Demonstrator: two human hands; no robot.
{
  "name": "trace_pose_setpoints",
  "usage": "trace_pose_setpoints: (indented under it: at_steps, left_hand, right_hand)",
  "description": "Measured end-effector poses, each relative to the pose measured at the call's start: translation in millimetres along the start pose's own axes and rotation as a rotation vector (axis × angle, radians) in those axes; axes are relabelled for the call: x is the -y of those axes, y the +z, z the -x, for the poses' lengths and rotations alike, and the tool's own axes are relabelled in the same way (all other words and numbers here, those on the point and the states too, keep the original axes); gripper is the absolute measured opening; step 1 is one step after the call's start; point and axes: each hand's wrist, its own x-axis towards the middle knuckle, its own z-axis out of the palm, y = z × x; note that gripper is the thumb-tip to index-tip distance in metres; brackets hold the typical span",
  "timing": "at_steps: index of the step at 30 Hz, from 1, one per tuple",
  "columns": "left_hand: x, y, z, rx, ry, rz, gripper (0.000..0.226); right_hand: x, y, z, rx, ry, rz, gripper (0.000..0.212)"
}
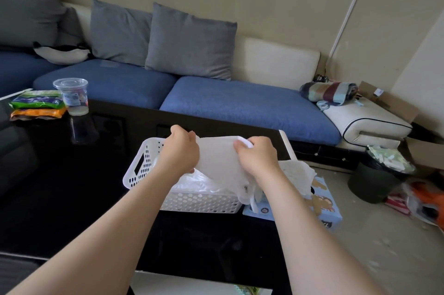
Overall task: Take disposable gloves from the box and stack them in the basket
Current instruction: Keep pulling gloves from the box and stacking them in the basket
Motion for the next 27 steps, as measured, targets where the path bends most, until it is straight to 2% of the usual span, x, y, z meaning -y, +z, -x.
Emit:
trace_pose_setpoints:
  at_steps: [4,8,10,15,22,27]
  left_hand:
    - [7,-1,-2,-0.062,0.022,-0.253,0.036]
    - [18,-13,-7,-0.037,0.011,-0.57,0.032]
    - [20,-18,-8,-0.04,-0.001,-0.644,0.023]
    - [31,-26,-14,-0.083,-0.116,-0.66,0.013]
    - [35,-28,-18,-0.097,-0.104,-0.843,0.026]
    - [37,-27,-24,-0.146,-0.041,-0.886,0.029]
  right_hand:
    - [3,13,1,-0.125,-0.214,0.406,0.027]
    - [10,25,-4,-0.107,-0.328,0.584,0.03]
    - [13,31,-9,-0.072,-0.357,0.604,0.03]
    - [18,46,-18,0.012,-0.415,0.608,0.032]
    - [10,55,-32,0.001,-0.432,0.444,0.032]
    - [11,49,-33,-0.037,-0.568,0.386,0.036]
